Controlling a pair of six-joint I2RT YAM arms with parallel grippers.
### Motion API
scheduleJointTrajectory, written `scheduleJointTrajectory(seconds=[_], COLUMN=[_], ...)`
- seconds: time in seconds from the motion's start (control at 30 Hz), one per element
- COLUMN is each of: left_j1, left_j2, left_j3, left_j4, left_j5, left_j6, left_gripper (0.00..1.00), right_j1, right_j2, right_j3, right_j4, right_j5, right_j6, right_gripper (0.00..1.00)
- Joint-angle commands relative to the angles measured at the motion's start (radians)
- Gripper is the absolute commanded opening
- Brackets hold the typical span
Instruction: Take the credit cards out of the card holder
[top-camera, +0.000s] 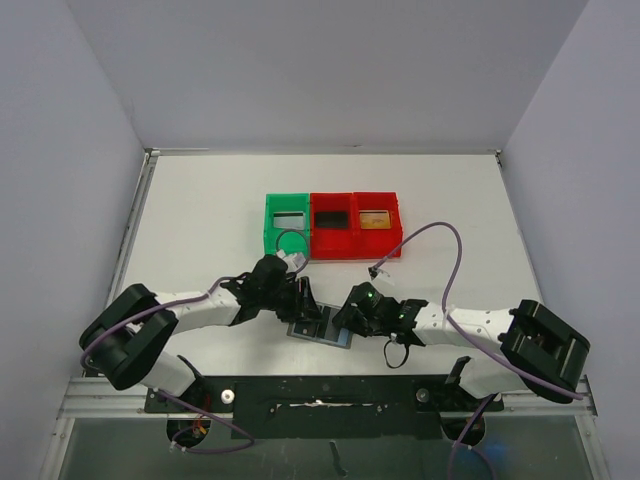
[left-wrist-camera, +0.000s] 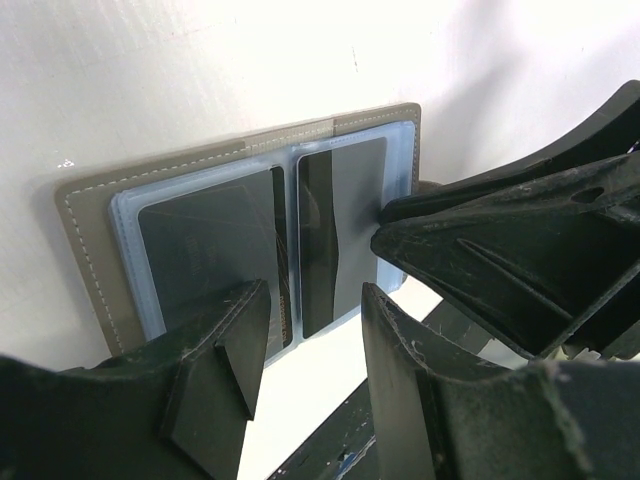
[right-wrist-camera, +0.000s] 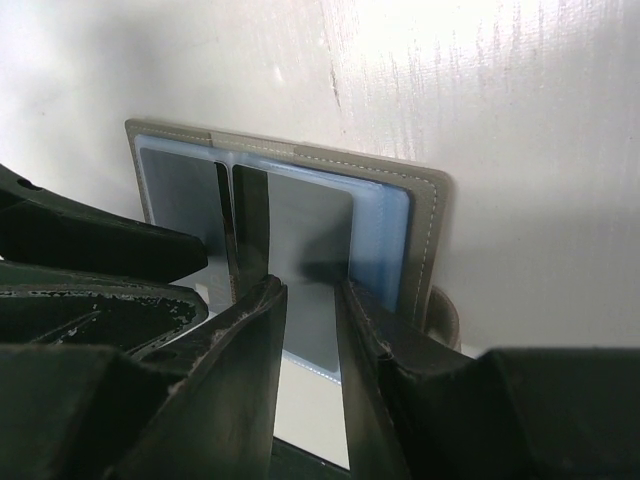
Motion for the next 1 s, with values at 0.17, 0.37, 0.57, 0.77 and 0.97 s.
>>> scheduleJointTrajectory(seconds=[0.17,0.37,0.57,0.77,0.97], left_j1=[-0.005,-0.005,-0.003,0.000,0.000], left_j2=[0.040,0.073,0.066,0.051,0.071], left_j3=[0.051,0.030,-0.005,-0.005,-0.007], left_j4=[-0.019,0.004,0.063,0.100,0.149], left_j5=[0.026,0.035,0.049,0.079,0.130], left_j6=[0.011,-0.016,-0.072,-0.100,-0.126], left_gripper=[0.42,0.41,0.37,0.28,0.17], right_j1=[-0.002,-0.004,-0.009,-0.012,-0.014], right_j2=[-0.009,0.013,-0.033,-0.051,-0.035], right_j3=[-0.032,-0.075,-0.140,-0.160,-0.149], right_j4=[-0.019,0.025,0.095,0.114,0.110], right_j5=[0.006,-0.003,-0.002,-0.007,-0.017], right_j6=[0.014,0.052,0.078,0.075,0.067], right_gripper=[0.29,0.28,0.28,0.29,0.29])
